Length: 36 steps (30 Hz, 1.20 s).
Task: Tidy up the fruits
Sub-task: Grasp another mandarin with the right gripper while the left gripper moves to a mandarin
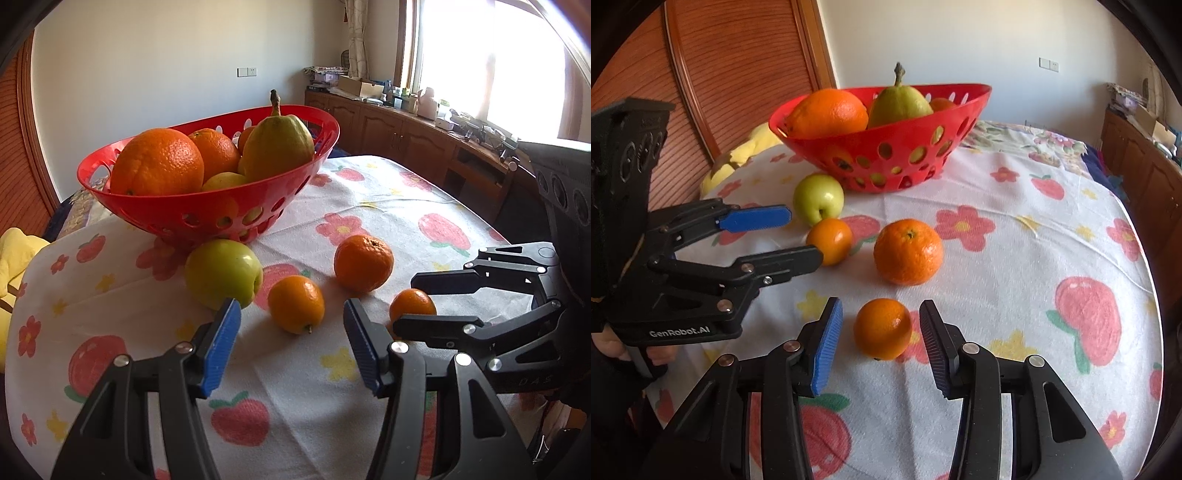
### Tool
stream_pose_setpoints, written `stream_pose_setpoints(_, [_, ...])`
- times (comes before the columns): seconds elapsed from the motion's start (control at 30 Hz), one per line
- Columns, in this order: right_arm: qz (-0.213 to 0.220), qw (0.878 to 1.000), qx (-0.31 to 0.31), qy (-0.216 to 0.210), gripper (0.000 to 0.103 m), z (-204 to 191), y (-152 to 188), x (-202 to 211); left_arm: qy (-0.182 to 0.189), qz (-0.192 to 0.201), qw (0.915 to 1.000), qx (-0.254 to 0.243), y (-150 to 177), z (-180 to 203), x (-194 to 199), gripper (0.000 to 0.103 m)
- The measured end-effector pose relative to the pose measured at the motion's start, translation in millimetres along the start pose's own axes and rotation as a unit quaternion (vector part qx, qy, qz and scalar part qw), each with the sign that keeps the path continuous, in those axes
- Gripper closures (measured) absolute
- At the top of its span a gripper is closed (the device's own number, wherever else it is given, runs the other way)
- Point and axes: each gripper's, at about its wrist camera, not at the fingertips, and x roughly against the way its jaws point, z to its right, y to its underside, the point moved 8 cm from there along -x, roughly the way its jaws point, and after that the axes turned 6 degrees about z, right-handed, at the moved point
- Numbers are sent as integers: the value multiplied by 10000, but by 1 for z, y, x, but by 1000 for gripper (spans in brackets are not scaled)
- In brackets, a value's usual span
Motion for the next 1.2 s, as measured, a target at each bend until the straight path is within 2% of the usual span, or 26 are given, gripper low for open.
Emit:
stream_pose_setpoints(0.23, [-177,9998,30,75,59,3,7,-7,-2,-45,10000,57,1,-3,-2,46])
stream_pose_setpoints(0.3, [-219,9995,148,155,69,3,10,-9,-2,-80,10000,50,0,-3,-4,45])
stream_pose_setpoints(0.33, [-197,9995,197,152,70,2,10,-8,-20,-107,9999,18,-1,-3,-5,45])
stream_pose_setpoints(0.7, [-197,9997,138,109,70,3,10,-8,-164,-130,9997,-151,-9,0,-9,45])
stream_pose_setpoints(1.2, [-192,9998,89,59,70,3,9,-7,-237,-275,9987,-347,-1,8,-18,46])
